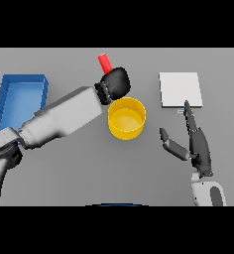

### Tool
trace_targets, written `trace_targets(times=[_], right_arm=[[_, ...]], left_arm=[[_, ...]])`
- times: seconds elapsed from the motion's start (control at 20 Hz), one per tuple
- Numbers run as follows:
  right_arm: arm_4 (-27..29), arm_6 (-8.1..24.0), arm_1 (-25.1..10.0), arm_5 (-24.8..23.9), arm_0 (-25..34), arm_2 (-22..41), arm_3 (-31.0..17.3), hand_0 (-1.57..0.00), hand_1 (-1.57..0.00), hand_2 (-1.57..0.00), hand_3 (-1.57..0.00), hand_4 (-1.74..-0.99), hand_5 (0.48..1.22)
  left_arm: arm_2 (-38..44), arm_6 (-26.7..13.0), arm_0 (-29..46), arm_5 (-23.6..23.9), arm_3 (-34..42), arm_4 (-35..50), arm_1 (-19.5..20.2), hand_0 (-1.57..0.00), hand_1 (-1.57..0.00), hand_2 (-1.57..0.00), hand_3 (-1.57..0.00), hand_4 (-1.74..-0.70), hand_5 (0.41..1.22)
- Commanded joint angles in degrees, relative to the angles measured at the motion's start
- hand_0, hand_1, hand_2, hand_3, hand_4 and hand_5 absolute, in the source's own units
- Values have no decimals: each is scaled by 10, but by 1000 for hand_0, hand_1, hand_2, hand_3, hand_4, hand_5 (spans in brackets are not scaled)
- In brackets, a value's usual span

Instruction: Pick up the red beaker and tilt it to pour out 1 green nut into yellow bowl. Pick up the yellow bowl and place it on the metallic measuring scale.

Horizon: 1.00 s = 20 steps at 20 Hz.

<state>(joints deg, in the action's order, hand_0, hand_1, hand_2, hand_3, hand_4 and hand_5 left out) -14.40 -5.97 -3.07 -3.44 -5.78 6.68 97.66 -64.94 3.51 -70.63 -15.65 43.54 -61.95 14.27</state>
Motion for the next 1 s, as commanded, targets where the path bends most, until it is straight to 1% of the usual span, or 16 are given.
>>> trace_targets(times=[0.0, 0.05, 0.1, 0.25, 0.4, 0.45, 0.5, 0.55, 0.6, 0.65, 0.75, 0.8, 0.85, 0.9, 0.95], right_arm=[[1, 7, -1, -1, 6, -3, -2, 1, 1, 1, 1, -1167, 626], [1, 2, 1, 0, 4, 1, 0, 1, 1, 1, 1, -1164, 625], [0, 3, 2, -3, 4, -1, 4, 1, 1, 1, 1, -1165, 626], [-15, -6, 1, -7, -8, 6, 4, 1, 1, 1, 1, -1157, 629], [-19, 11, -3, -12, 2, 2, 12, 1, 1, 1, 1, -1160, 635], [-17, 8, -8, -11, -2, -1, 16, 1, 1, 1, 1, -1155, 637], [-4, 5, -4, -7, -6, -4, 10, 1, 1, 1, 1, -1154, 634], [-13, -1, 3, -10, -11, 3, 6, 1, 1, 1, 1, -1151, 634], [-9, 5, 2, -7, -2, 2, 10, 1, 1, 1, 1, -1154, 635], [-3, 3, 4, -8, 0, -1, 5, 1, 1, 1, 1, -1152, 635], [4, -3, 3, -4, 1, -4, 0, 1, 1, 1, 1, -1157, 638], [3, -11, 2, -3, 1, -3, -3, 1, 1, 1, 1, -1147, 642], [0, -16, 3, -1, -1, 3, 5, 1, 1, 1, 1, -1150, 649], [0, -8, 1, -3, 8, -2, 0, 1, 1, 1, 1, -1154, 654], [-8, -16, 2, -4, 0, 5, 3, 1, 1, 1, 1, -1156, 659]], left_arm=[[-18, 1, -11, 8, -10, -15, -7, -1571, -1571, -1571, -1571, -1735, 1221], [-31, 1, -18, 6, -13, -22, -10, -1571, -1571, -1571, -1571, -1735, 1221], [-41, 14, -29, 6, -15, -25, -7, -1571, -1571, -1571, -1571, -1735, 1221], [-77, 13, -41, 6, -25, -42, -19, -1571, -1571, -1571, -1571, -1733, 1221], [-103, 20, -65, 7, -37, -51, -27, -1571, -1571, -1571, -1571, -1727, 1221], [-112, 10, -65, 6, -36, -55, -31, -1571, -1571, -1571, -1571, -1725, 1221], [-122, 15, -73, 6, -33, -58, -34, -1571, -1571, -1571, -1571, -1722, 1221], [-129, 17, -77, 11, -35, -61, -31, -1571, -1571, -1571, -1571, -1720, 1221], [-131, 24, -91, 9, -34, -58, -30, -1571, -1571, -1571, -1571, -1720, 1221], [-134, 32, -104, 14, -43, -57, -35, -1571, -1571, -1571, -1571, -1721, 1221], [-132, 53, -139, 17, -59, -47, -26, -1571, -1571, -1571, -1571, -1721, 1221], [-132, 51, -155, 24, -66, -47, -15, -1571, -1571, -1571, -1571, -1721, 1221], [-136, 48, -173, 27, -75, -51, -11, -1571, -1571, -1571, -1571, -1722, 1221], [-123, 49, -194, 29, -87, -38, -6, -1571, -1571, -1571, -1571, -1725, 1221], [-109, 53, -211, 36, -98, -23, 7, -1571, -1571, -1571, -1365, -1728, 1221]])
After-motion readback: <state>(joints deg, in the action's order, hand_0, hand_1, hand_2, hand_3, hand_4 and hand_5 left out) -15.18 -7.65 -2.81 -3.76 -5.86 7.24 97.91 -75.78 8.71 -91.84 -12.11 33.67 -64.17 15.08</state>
